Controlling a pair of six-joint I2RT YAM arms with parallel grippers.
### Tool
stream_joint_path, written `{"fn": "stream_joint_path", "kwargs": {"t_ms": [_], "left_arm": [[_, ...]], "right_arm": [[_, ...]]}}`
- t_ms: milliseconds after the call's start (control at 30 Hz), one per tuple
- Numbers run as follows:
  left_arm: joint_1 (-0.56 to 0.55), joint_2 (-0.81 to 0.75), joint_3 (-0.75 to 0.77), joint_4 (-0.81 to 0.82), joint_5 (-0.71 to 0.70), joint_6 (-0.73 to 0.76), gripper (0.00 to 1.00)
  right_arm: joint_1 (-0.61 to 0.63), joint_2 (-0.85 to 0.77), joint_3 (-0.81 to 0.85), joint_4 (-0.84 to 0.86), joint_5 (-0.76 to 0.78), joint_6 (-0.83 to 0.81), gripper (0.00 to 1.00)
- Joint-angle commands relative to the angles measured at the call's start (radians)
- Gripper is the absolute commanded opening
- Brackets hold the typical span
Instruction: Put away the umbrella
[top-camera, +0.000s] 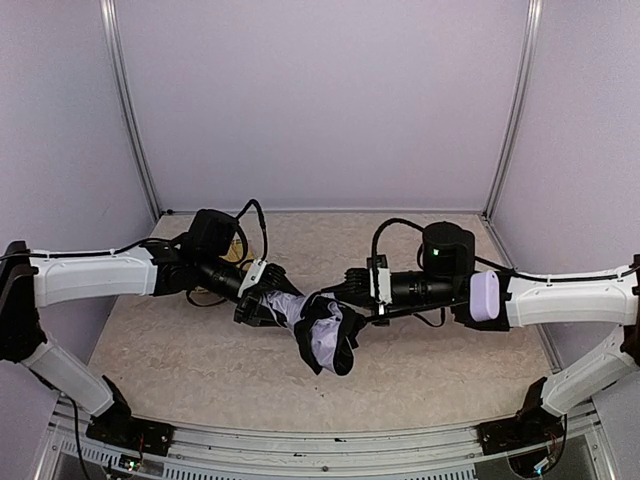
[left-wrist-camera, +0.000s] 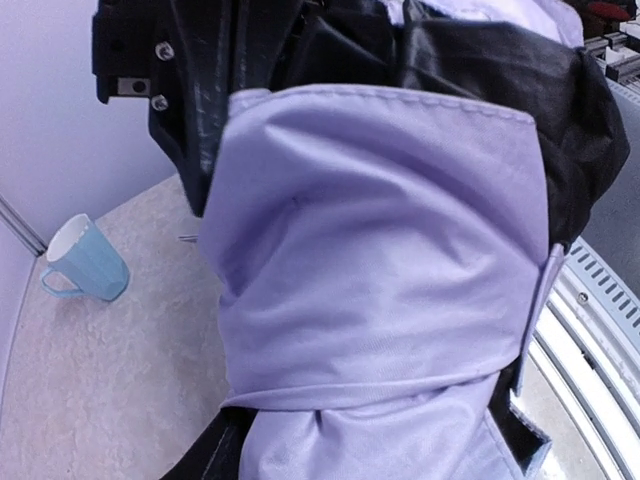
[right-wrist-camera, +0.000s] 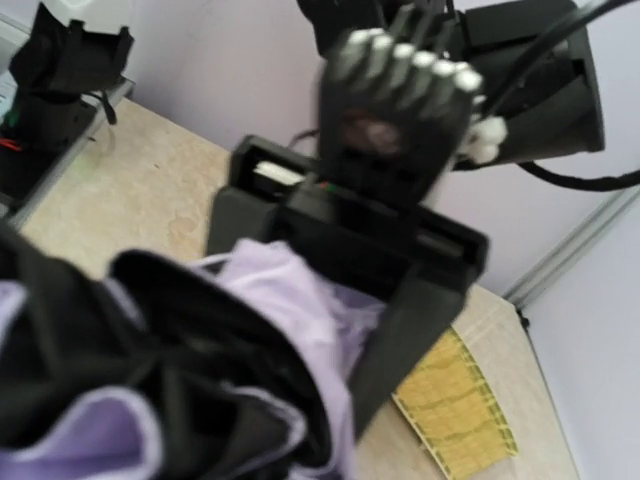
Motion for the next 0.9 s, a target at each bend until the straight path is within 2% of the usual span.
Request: {"fn": "stream_joint_path", "kwargs": {"t_ms": [0, 133, 267, 467, 633, 733, 867], "left_arm": [[-0.035, 0.068, 0.013, -0.105, -0.098, 0.052, 0.00], [-0.040, 0.130, 0.006, -0.044, -0.221, -0.049, 0.00], [-0.031, 0.194, 0.011, 0.012, -0.379, -0.170, 0.00], [-0.019, 0.223, -0.014, 0.072, -0.578, -0.281, 0.00], [-0.022, 0.257, -0.010, 0.061, -0.701, -0.290, 0.00], [-0.011, 0.278, -0.008, 0.059, -0.730, -0.289, 0.00], [0.012, 0.299, -0.004, 0.063, -0.792, -0.290, 0.00]], "right_arm": [[0.000, 0.044, -0.029, 0.138, 0.127, 0.034, 0.00], [-0.068, 0.134, -0.071, 0.342, 0.085, 0.160, 0.00], [-0.131, 0.315, -0.110, 0.577, 0.024, 0.283, 0.00], [-0.186, 0.511, -0.097, 0.721, 0.029, 0.414, 0.02], [-0.236, 0.564, -0.146, 0.747, 0.108, 0.475, 0.19], [-0.253, 0.500, -0.215, 0.711, 0.215, 0.486, 0.37], [-0.272, 0.391, -0.297, 0.580, 0.397, 0.509, 0.48]]}}
